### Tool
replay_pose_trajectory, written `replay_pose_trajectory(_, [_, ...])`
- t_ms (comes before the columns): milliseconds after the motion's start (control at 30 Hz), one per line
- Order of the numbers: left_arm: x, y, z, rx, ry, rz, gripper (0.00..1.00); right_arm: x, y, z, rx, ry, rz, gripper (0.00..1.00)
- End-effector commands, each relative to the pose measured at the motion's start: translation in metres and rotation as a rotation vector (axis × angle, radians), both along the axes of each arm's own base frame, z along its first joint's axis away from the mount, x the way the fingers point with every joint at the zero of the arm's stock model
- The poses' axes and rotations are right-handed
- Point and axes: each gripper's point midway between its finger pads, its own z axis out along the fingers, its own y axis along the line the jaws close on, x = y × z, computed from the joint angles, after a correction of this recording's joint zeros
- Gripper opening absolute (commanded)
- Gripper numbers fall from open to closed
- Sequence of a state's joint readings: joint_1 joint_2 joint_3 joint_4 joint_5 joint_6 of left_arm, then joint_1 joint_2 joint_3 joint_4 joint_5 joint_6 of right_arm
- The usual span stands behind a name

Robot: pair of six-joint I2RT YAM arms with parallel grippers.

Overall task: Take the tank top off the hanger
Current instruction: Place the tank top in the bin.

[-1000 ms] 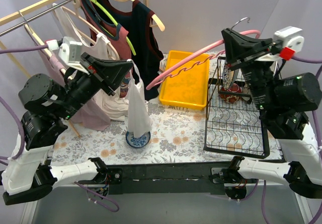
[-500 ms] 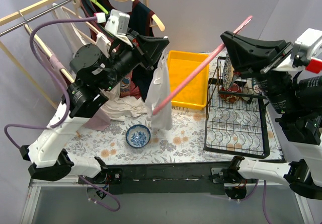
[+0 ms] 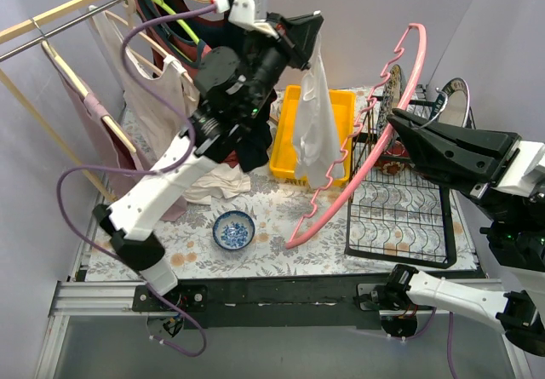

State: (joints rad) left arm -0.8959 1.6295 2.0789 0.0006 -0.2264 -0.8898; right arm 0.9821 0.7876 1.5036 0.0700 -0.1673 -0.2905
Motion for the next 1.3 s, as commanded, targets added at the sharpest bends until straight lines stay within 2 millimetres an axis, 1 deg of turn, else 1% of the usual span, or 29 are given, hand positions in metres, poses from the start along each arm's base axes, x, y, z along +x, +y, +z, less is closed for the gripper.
replay_pose_trajectory(0, [0.045,0.009,0.010,-0.081,0.011,0.172,0.00,-0.022,-0.016,0.025,0.070,-0.109,0.031,0.01])
replay_pose_trajectory(33, [0.054,0.006,0.006,-0.083,0.015,0.179,0.00,-0.021,-0.015,0.023,0.062,-0.108,0.026,0.01])
replay_pose_trajectory(67, [0.068,0.001,-0.003,-0.073,0.016,0.171,0.00,-0.019,-0.012,0.019,0.048,-0.100,0.023,0.01])
replay_pose_trajectory(133, [0.079,-0.003,-0.002,-0.098,0.001,0.130,0.00,-0.018,-0.010,0.015,0.028,-0.100,0.024,0.01])
replay_pose_trajectory(167, [0.089,-0.005,-0.008,-0.090,-0.006,0.113,0.00,-0.019,-0.010,0.014,0.021,-0.101,0.027,0.01])
replay_pose_trajectory(200, [0.090,-0.003,0.001,-0.114,-0.034,0.101,0.00,-0.019,-0.008,0.010,0.004,-0.101,0.029,0.01])
replay_pose_trajectory(233, [0.093,-0.003,0.003,-0.137,-0.034,0.082,0.00,-0.020,-0.007,0.009,-0.003,-0.103,0.029,0.01])
replay_pose_trajectory(267, [0.100,0.001,0.004,-0.144,-0.039,0.083,0.00,-0.020,-0.007,0.007,-0.011,-0.103,0.030,0.01])
replay_pose_trajectory(300, [0.107,-0.003,0.000,-0.146,-0.038,0.074,0.00,-0.019,-0.006,0.004,-0.023,-0.097,0.030,0.01])
replay_pose_trajectory(333, [0.106,0.000,0.010,-0.168,-0.055,0.066,0.00,-0.018,-0.004,0.001,-0.032,-0.094,0.028,0.01])
replay_pose_trajectory(400, [0.108,-0.002,0.013,-0.159,-0.090,0.065,0.00,-0.018,-0.003,-0.004,-0.038,-0.094,0.032,0.01])
replay_pose_trajectory(433, [0.106,-0.008,0.010,-0.143,-0.105,0.042,0.00,-0.017,-0.001,-0.007,-0.038,-0.093,0.033,0.01])
replay_pose_trajectory(467, [0.105,-0.009,0.010,-0.149,-0.112,0.030,0.00,-0.018,-0.002,-0.007,-0.035,-0.097,0.035,0.01])
replay_pose_trajectory(500, [0.102,-0.008,0.016,-0.167,-0.135,0.021,0.00,-0.018,-0.002,-0.008,-0.033,-0.098,0.033,0.01])
replay_pose_trajectory(600, [0.098,-0.020,0.009,-0.162,-0.145,-0.048,0.00,-0.015,-0.002,-0.009,-0.030,-0.099,0.022,0.01])
replay_pose_trajectory(667, [0.101,-0.032,-0.003,-0.137,-0.133,-0.082,0.00,-0.016,-0.003,-0.009,-0.032,-0.099,0.019,0.01])
replay_pose_trajectory(733, [0.106,-0.037,-0.015,-0.125,-0.100,-0.090,0.00,-0.015,-0.004,-0.009,-0.033,-0.095,0.013,0.01])
replay_pose_trajectory(767, [0.113,-0.043,-0.034,-0.103,-0.065,-0.092,0.00,-0.016,-0.005,-0.010,-0.035,-0.093,0.011,0.01])
replay_pose_trajectory(833, [0.116,-0.047,-0.050,-0.092,-0.034,-0.098,0.00,-0.014,-0.007,-0.011,-0.033,-0.084,0.001,0.01])
replay_pose_trajectory(867, [0.114,-0.044,-0.052,-0.090,-0.032,-0.096,0.00,-0.013,-0.008,-0.011,-0.034,-0.079,-0.002,0.01])
replay_pose_trajectory(900, [0.119,-0.049,-0.069,-0.069,0.000,-0.098,0.00,-0.012,-0.008,-0.011,-0.033,-0.076,-0.011,0.01])
replay_pose_trajectory(933, [0.121,-0.050,-0.076,-0.057,0.013,-0.095,0.00,-0.011,-0.009,-0.011,-0.033,-0.072,-0.015,0.01])
replay_pose_trajectory(967, [0.120,-0.049,-0.079,-0.051,0.022,-0.094,0.00,-0.011,-0.010,-0.012,-0.034,-0.072,-0.017,0.01])
replay_pose_trajectory(1000, [0.125,-0.054,-0.101,-0.022,0.055,-0.093,0.00,-0.011,-0.010,-0.012,-0.037,-0.067,-0.019,0.01])
replay_pose_trajectory(1100, [0.129,-0.054,-0.123,-0.015,0.094,-0.096,0.00,-0.011,-0.011,-0.013,-0.037,-0.067,-0.019,0.01])
replay_pose_trajectory(1133, [0.133,-0.058,-0.145,0.006,0.130,-0.097,0.00,-0.010,-0.009,-0.014,-0.040,-0.064,-0.018,0.01])
replay_pose_trajectory(1167, [0.134,-0.059,-0.153,0.010,0.147,-0.100,0.00,-0.011,-0.010,-0.014,-0.039,-0.064,-0.019,0.01])
replay_pose_trajectory(1267, [0.145,-0.063,-0.188,0.053,0.210,-0.074,0.00,-0.008,-0.008,-0.016,-0.045,-0.054,-0.024,0.01])
